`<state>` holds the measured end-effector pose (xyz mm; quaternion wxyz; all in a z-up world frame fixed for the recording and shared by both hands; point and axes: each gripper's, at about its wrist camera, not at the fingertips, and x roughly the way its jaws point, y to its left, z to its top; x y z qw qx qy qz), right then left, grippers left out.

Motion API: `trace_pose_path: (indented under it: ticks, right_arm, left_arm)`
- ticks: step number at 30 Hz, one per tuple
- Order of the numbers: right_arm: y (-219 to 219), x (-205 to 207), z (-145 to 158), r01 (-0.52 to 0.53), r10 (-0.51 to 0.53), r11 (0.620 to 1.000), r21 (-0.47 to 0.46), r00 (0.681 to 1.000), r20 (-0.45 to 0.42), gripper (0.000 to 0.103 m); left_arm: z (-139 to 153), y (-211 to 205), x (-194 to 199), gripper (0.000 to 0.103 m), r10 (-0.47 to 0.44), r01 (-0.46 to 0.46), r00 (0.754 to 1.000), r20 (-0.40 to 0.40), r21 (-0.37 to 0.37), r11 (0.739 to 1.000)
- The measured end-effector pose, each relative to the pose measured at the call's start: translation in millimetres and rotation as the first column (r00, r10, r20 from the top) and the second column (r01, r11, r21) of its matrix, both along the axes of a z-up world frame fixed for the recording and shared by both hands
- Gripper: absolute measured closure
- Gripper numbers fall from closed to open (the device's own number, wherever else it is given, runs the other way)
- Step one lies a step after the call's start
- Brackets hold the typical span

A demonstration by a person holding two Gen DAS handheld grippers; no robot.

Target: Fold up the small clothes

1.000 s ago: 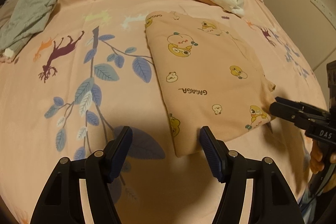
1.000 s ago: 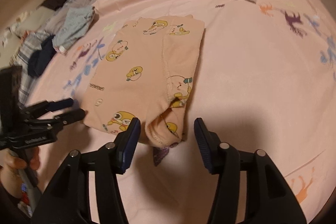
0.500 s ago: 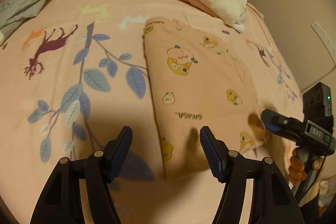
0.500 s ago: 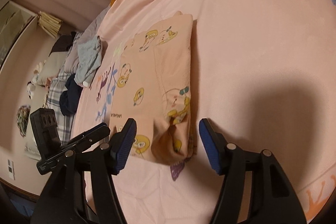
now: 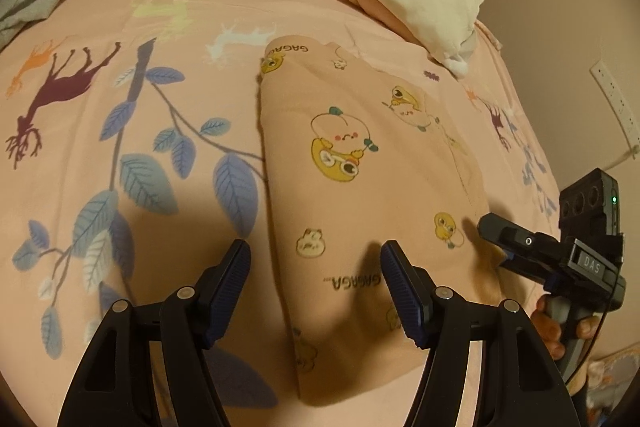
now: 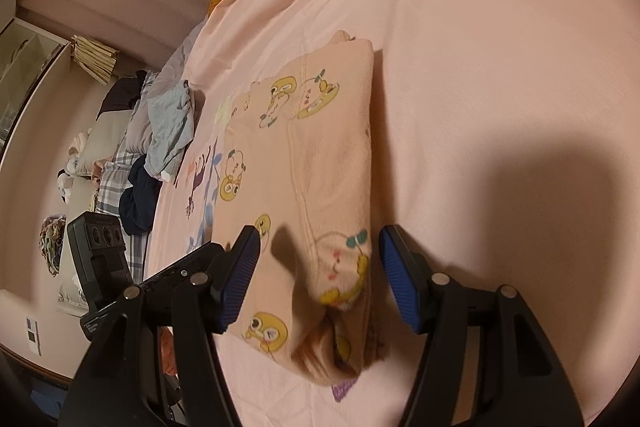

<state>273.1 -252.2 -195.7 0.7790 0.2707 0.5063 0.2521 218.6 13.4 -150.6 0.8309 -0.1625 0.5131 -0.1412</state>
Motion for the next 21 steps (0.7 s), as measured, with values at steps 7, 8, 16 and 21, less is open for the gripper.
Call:
trace_pose_path:
  ticks: [7, 8, 16, 21]
  right_arm:
    - [1.8, 10.8, -1.6, -0.005, 0.005, 1.0, 0.009, 1.0, 0.001, 0.042]
    - [2.1, 12.3, -1.7, -0.004, 0.004, 1.0, 0.01, 1.0, 0.0, 0.042]
    - [6.8, 22.6, -2.0, -0.009, 0.009, 1.0, 0.019, 1.0, 0.0, 0.041]
    - [10.6, 29.7, -2.6, -0.011, 0.011, 1.0, 0.026, 1.0, 0.001, 0.04]
  left_arm:
    - [-1.1, -2.6, 7.0, 0.037, -0.012, 0.012, 1.0, 0.003, -0.01, 1.0]
    - [-1.2, -3.2, 8.5, 0.037, -0.015, 0.015, 1.0, 0.004, -0.011, 1.0]
    - [-1.8, -3.5, 15.7, 0.037, -0.017, 0.017, 1.0, 0.001, -0.038, 0.999]
    - [-3.5, -4.5, 19.8, 0.037, -0.012, 0.012, 1.0, 0.0, -0.053, 0.999]
